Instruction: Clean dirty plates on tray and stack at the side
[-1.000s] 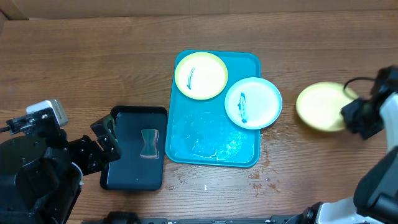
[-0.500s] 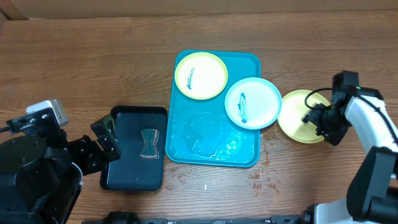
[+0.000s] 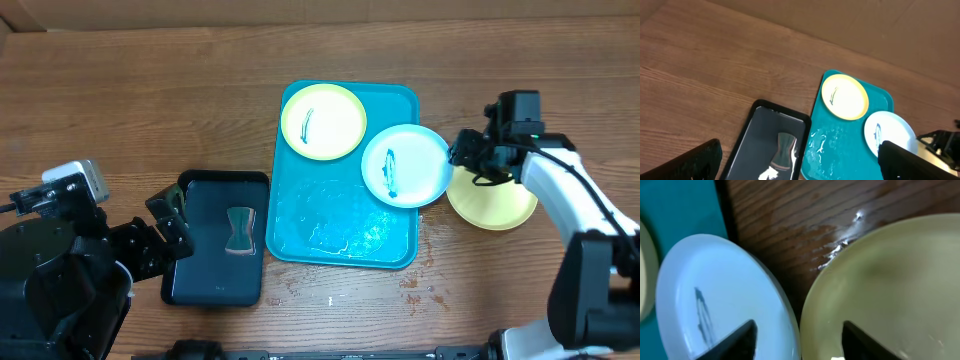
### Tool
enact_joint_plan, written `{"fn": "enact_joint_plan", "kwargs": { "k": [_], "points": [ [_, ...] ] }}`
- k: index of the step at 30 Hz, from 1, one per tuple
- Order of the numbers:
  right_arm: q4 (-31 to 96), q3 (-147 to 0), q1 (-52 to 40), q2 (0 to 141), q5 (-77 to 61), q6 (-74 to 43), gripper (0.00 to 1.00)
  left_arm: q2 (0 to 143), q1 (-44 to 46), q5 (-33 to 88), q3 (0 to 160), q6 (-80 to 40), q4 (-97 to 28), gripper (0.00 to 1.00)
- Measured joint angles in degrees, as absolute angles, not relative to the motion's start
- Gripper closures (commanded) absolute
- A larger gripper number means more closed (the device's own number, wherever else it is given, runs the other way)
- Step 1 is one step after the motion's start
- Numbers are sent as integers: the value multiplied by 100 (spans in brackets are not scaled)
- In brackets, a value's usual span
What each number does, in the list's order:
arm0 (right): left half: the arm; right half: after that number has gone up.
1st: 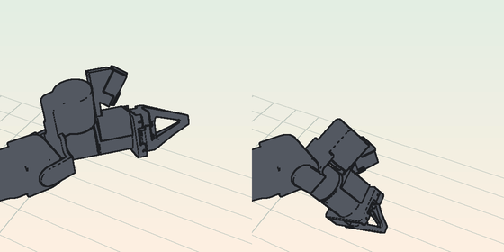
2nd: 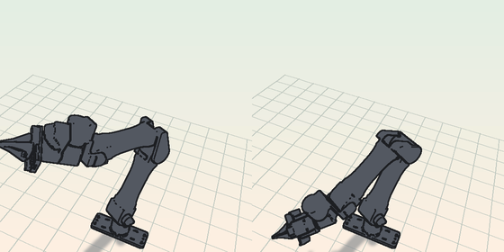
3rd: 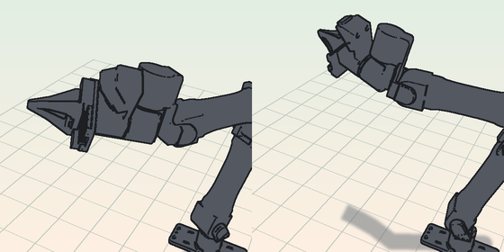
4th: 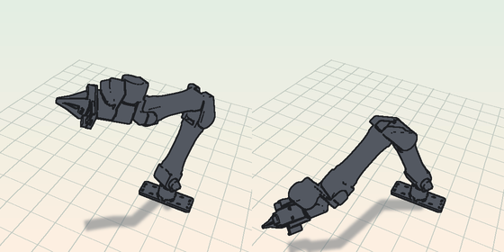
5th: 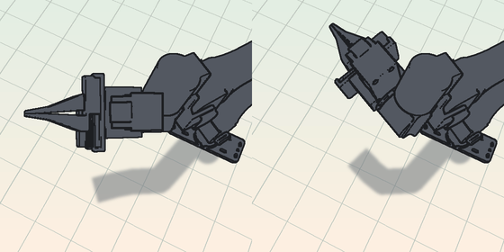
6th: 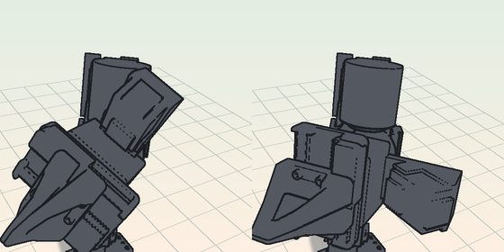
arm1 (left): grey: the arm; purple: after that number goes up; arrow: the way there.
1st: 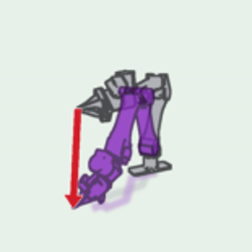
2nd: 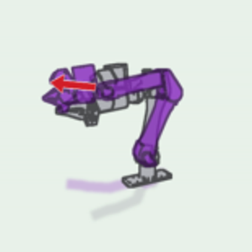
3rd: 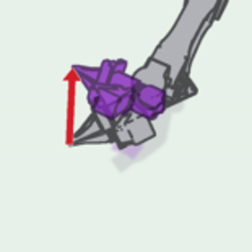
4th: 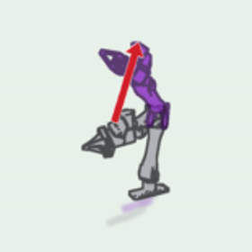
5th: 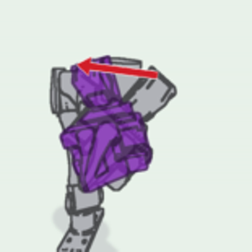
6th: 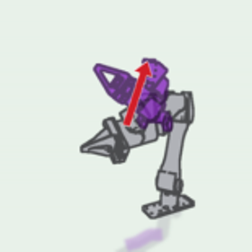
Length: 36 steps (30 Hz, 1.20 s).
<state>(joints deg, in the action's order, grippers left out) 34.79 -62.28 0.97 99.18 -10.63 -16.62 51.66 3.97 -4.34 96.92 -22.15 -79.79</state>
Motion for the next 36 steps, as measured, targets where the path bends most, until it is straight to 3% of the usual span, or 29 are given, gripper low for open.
{"fn": "enact_joint_plan", "kwargs": {
  "k": [2,4,15,23,29,32,36],
  "points": [
    [3507,-6222,62,10114,-1096,-1651,82,5166,397,-434,9692,-2215,-7979,0],
    [3568,-6213,34,10204,-1131,-1636,95,5166,397,-436,9692,-2215,-7977,0],
    [4836,-6506,-196,9592,-1514,-1649,96,5166,397,-434,9692,-2215,-7979,0],
    [4965,-6595,-1726,9041,-1452,-1850,96,5166,397,-185,9692,-2239,-7979,0],
    [4278,-6064,-2630,9351,-821,-2646,90,5166,397,506,9692,-2237,-8020,0],
    [4132,-5937,-2626,9605,-611,-2921,56,5194,397,670,9657,-2211,-8130,0],
    [4237,-5957,-2464,9633,-510,-2974,53,5330,397,764,9273,-2088,-8379,0]
  ]
}}
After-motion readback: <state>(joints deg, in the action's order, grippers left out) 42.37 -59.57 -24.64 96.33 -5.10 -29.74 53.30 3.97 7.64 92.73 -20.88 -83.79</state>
